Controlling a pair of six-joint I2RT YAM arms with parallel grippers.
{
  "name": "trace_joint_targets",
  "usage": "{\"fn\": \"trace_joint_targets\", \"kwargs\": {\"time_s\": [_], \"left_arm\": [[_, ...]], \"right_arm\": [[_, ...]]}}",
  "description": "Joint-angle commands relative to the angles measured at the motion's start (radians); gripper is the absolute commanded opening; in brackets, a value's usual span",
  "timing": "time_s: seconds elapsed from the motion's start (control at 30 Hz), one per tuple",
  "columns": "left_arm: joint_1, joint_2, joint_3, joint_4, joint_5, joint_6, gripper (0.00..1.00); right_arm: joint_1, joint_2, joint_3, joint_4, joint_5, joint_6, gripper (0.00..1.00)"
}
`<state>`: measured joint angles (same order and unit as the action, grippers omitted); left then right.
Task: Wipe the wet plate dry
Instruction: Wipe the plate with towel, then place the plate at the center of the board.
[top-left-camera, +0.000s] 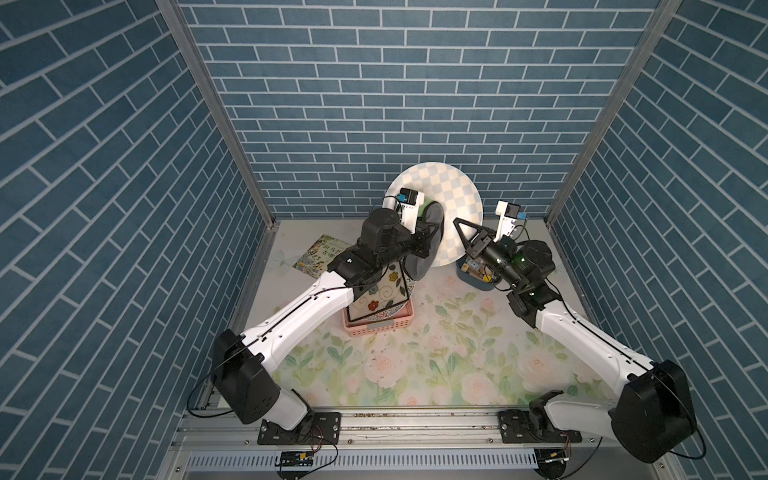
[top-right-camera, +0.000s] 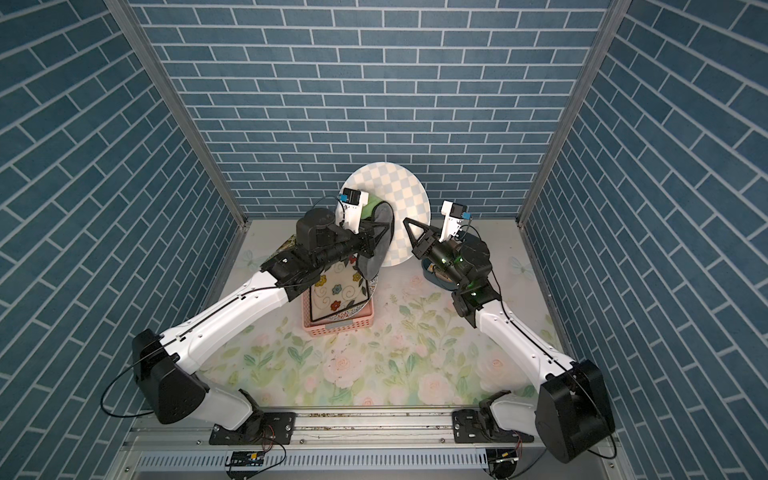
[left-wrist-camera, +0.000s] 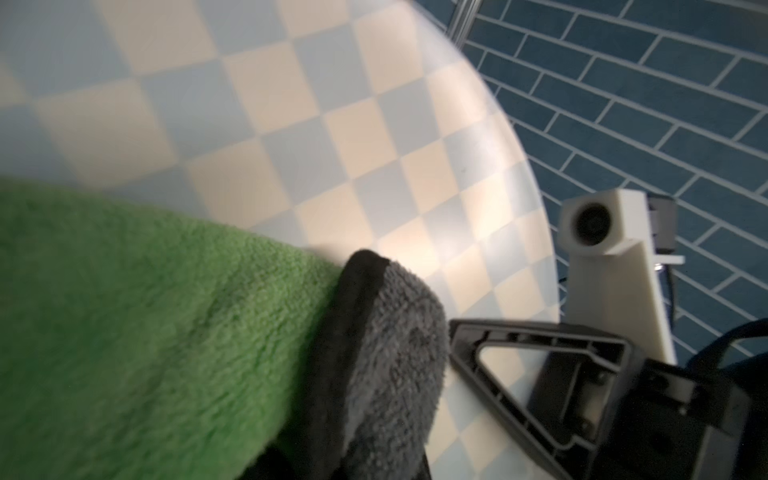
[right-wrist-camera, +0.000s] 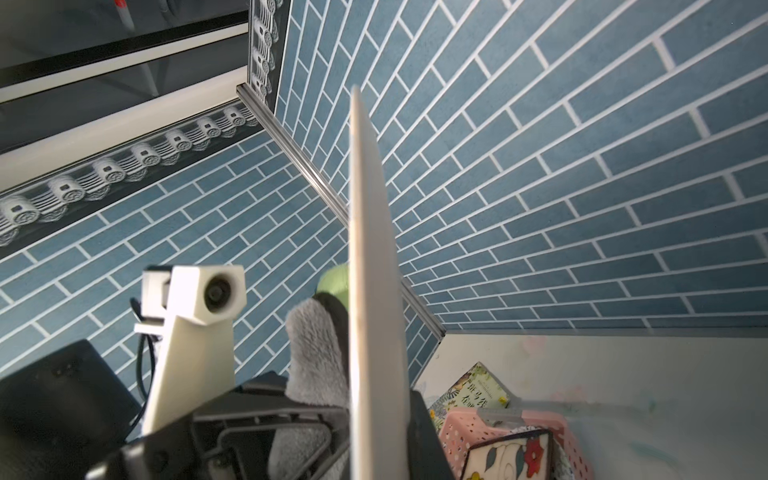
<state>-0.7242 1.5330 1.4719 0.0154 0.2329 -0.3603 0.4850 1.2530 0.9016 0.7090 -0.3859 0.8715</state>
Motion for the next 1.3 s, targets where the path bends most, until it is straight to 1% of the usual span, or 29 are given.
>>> {"fn": "trace_joint_targets", "kwargs": {"time_s": [0.0, 0.1, 0.17, 0.23, 0.33, 0.4, 0.5, 0.57, 0.7, 0.83, 0.9, 1.07, 1.23, 1.27], "left_arm": [[0.007, 0.006, -0.041, -0.003, 0.042, -0.062, 0.0], [0.103, -0.135, -0.161, 0.111, 0.026, -0.17, 0.0], [0.175, -0.222, -0.22, 0.122, -0.003, -0.21, 0.0], [0.222, -0.291, -0.251, 0.073, -0.07, -0.197, 0.0], [0.253, -0.357, -0.268, -0.012, -0.158, -0.136, 0.0], [0.257, -0.382, -0.28, -0.027, -0.184, -0.109, 0.0], [0.258, -0.402, -0.295, -0.031, -0.204, -0.098, 0.0], [0.258, -0.407, -0.306, -0.032, -0.214, -0.098, 0.0], [0.259, -0.414, -0.323, -0.034, -0.217, -0.107, 0.0], [0.258, -0.417, -0.329, -0.034, -0.211, -0.112, 0.0], [0.258, -0.417, -0.327, -0.034, -0.212, -0.111, 0.0], [0.258, -0.412, -0.319, -0.031, -0.218, -0.111, 0.0], [0.258, -0.409, -0.309, -0.037, -0.22, -0.11, 0.0], [0.258, -0.41, -0.308, -0.04, -0.222, -0.107, 0.0]], "right_arm": [[-0.044, -0.108, -0.007, 0.2, -0.125, 0.171, 0.0], [-0.157, -0.208, -0.15, 0.152, -0.092, 0.219, 0.0], [-0.196, -0.308, -0.22, 0.002, -0.049, 0.189, 0.0], [-0.203, -0.4, -0.273, -0.159, -0.016, 0.135, 0.0], [-0.204, -0.513, -0.341, -0.337, 0.002, 0.086, 0.0], [-0.203, -0.568, -0.41, -0.38, 0.003, 0.098, 0.0], [-0.2, -0.622, -0.522, -0.354, 0.006, 0.129, 0.0], [-0.201, -0.621, -0.56, -0.332, 0.007, 0.135, 0.0], [-0.2, -0.563, -0.603, -0.294, -0.019, 0.118, 0.0], [-0.192, -0.504, -0.675, -0.243, -0.022, 0.172, 0.0], [-0.171, -0.487, -0.705, -0.242, -0.01, 0.181, 0.0], [-0.132, -0.408, -0.759, -0.281, -0.002, 0.178, 0.0], [-0.105, -0.345, -0.799, -0.371, 0.065, 0.175, 0.0], [-0.102, -0.331, -0.801, -0.398, 0.081, 0.174, 0.04]]}}
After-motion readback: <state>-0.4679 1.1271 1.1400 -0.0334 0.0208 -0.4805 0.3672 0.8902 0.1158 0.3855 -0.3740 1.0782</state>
